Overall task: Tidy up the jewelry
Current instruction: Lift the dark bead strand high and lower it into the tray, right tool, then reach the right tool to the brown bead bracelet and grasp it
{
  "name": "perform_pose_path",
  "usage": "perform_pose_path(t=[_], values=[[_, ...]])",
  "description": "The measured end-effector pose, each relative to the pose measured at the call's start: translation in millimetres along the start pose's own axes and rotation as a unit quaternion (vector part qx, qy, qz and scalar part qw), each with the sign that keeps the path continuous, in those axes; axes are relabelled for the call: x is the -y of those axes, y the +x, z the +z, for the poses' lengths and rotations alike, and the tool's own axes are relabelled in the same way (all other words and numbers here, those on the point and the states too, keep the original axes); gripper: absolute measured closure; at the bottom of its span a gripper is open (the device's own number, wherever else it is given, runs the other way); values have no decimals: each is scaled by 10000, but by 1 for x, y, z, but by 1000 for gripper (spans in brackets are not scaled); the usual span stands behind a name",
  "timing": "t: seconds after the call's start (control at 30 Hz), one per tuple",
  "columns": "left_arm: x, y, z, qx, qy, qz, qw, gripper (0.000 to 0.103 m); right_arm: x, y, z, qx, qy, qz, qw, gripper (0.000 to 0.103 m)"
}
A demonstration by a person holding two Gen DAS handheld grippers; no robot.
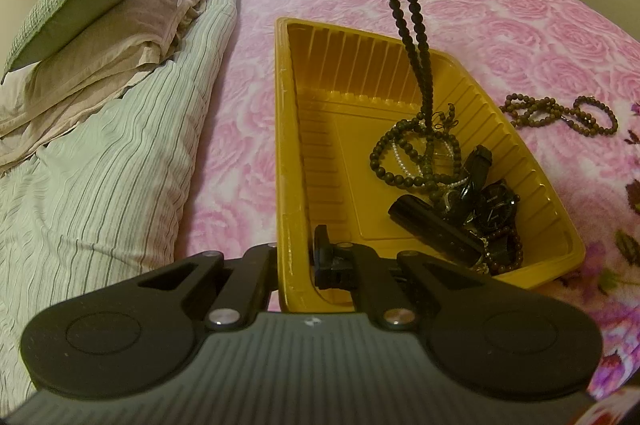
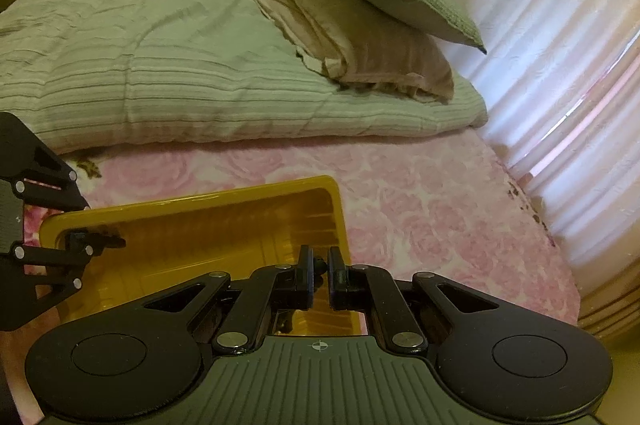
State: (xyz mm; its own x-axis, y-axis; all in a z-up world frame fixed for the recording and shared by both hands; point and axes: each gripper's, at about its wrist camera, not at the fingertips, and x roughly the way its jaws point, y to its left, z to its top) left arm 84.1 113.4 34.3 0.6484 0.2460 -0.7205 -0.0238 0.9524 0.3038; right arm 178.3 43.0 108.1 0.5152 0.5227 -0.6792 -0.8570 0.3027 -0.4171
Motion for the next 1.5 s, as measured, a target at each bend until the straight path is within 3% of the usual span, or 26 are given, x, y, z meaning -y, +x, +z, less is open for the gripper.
perform_pose_path(t=[0.6, 0.77, 0.9, 1.07, 1.2, 1.37, 1.5], values=[[0, 0, 0, 0, -2, -2, 10000, 100, -2, 14, -1, -208, 58, 336, 9992, 96], [-1, 0, 0, -3, 1, -2, 10000, 100, 11, 9, -3, -28, 426, 436, 9981, 96], [-1, 1, -1, -10, -5, 2, 10000, 100, 25, -10, -7, 170, 676, 282, 9972, 96], [0, 1, -1, -2, 5, 15, 10000, 100, 42, -39, -40, 335, 1260, 95, 9914, 96], [0, -1, 0, -3, 21, 31, 10000, 100, 56, -51, -89, 206, 2052, -33, 9785, 96], [2, -2, 2, -2, 58, 67, 10000, 100, 75, -66, -174, 1, 3452, -199, 9383, 93], [3, -3, 2, 1, 84, 87, 9999, 100, 77, -75, -243, -388, 4252, -609, 9022, 71]])
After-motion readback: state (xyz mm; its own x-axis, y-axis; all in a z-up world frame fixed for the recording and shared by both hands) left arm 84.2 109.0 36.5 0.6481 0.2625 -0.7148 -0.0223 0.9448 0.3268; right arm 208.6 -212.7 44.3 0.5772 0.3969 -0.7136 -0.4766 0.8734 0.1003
